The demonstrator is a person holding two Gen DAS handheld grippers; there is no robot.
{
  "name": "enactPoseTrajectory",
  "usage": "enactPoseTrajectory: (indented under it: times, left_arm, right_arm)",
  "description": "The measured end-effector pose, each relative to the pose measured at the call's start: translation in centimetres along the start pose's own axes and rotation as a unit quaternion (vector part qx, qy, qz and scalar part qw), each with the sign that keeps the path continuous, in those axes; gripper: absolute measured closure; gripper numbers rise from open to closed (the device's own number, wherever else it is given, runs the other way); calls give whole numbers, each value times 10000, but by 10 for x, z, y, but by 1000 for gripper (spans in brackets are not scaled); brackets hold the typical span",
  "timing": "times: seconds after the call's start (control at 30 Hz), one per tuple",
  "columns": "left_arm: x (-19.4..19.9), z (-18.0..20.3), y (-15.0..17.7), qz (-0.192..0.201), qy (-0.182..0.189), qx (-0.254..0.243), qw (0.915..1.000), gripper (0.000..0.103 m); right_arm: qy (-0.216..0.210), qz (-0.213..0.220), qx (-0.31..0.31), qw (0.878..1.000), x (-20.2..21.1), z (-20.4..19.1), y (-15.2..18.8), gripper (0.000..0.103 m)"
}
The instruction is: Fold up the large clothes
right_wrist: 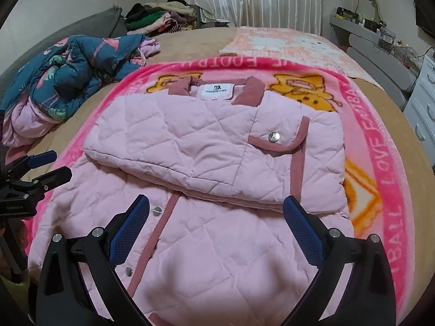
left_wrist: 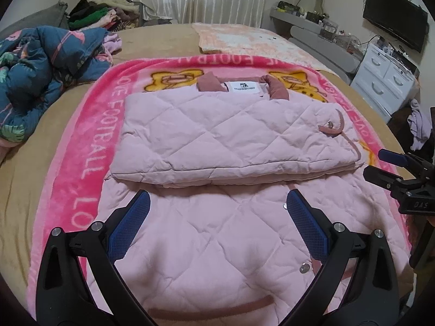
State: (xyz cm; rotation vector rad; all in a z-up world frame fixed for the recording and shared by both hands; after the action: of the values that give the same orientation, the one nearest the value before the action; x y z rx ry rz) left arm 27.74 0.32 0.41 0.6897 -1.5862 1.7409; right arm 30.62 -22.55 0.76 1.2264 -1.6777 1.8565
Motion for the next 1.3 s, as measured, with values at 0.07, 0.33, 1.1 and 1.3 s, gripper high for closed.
enactPoseTrajectory:
  times: [0.07, 0.33, 1.1, 1.3]
  left_arm:
    - [7, -1, 0, 38, -5, 19, 10000, 9]
    - [36, 1, 5, 211, 63, -5, 9998, 9]
    - [93, 3, 45, 545, 142, -152, 9983, 9]
    - [89, -11, 68, 422, -23, -123, 9990, 9]
  right_arm:
    - [35, 30, 0, 10000, 10, 1, 1, 5]
    - [127, 238, 111, 9996, 66, 9, 3, 5]
    - [-108, 557, 485, 9972, 139, -2, 61, 4]
    - [-80, 324, 450, 9984, 129, 5, 92, 4]
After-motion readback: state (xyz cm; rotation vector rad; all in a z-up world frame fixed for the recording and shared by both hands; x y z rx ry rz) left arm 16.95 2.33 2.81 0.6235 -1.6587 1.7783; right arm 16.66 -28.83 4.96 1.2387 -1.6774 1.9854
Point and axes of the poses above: each gripper's, at about its wrist camera, not at the fingertips, and x roughly against the way its jaws point, z to its right, y to its underside, the point moved 3 cm from there along -x, roughly the way its jaws point, and after that the axes turned 2 degrees about x, right-handed, at the moved point
